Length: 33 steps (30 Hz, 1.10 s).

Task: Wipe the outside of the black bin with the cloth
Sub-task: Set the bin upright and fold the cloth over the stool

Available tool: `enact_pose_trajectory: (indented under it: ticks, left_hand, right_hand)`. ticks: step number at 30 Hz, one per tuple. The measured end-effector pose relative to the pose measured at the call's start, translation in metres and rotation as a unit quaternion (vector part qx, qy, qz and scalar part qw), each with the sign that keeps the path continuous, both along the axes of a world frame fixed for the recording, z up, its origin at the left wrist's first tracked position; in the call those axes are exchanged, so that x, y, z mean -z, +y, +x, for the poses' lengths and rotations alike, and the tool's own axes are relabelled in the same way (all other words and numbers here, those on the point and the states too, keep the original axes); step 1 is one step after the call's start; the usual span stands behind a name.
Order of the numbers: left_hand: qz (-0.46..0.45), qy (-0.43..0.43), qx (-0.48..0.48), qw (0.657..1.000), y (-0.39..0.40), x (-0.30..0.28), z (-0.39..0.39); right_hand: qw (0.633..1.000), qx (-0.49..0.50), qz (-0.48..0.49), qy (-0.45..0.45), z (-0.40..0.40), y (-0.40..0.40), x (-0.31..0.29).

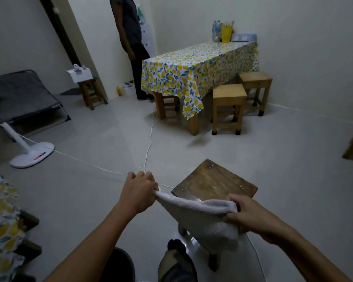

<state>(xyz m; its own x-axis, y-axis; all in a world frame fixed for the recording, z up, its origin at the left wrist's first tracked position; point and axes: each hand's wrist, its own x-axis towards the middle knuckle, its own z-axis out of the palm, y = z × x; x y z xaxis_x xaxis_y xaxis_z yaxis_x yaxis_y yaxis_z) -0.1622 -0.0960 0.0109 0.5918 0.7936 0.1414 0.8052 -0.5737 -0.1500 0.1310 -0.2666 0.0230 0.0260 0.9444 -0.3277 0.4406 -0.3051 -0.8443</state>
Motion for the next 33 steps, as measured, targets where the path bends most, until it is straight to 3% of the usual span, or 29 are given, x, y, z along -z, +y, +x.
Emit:
enact_pose_trajectory:
  ticks: [4, 8, 18, 23, 26, 28, 30, 33]
  left_hand:
    - [0.003, -0.076, -0.04, 0.996, 0.018, 0.014, -0.008]
    - [-0.046, -0.156, -0.059, 0.985, 0.044, 0.016, 0.015]
    - [-0.117, -0.208, -0.024, 0.971, 0.123, 0.052, 0.167]
    - [-0.155, -0.279, -0.035, 0.947, 0.149, 0.088, 0.211]
    - [-0.231, -0.356, -0.065, 0.903, 0.165, 0.104, 0.225]
    - [-0.231, -0.345, -0.026, 0.909, 0.163, 0.112, 0.227]
    - [-0.233, -0.293, 0.029, 0.927, 0.152, 0.126, 0.223]
    - [-0.217, -0.197, 0.057, 0.955, 0.128, 0.152, 0.209]
  right_hand:
    - [0.999, 0.039, 0.019, 0.032, -0.002, 0.0, 0.006]
    - [0.982, 0.175, 0.069, 0.001, 0.003, 0.007, 0.033]
    - [0.935, 0.341, -0.004, 0.099, 0.068, 0.044, 0.086]
    - [0.903, 0.424, 0.019, 0.06, 0.1, 0.069, 0.114]
    - [0.885, 0.465, 0.007, 0.035, 0.11, 0.083, 0.129]
    - [0.873, 0.487, -0.002, -0.002, 0.107, 0.091, 0.135]
    - [0.871, 0.472, 0.012, -0.135, 0.092, 0.096, 0.14]
    - [0.883, 0.316, 0.146, -0.314, 0.053, 0.102, 0.151]
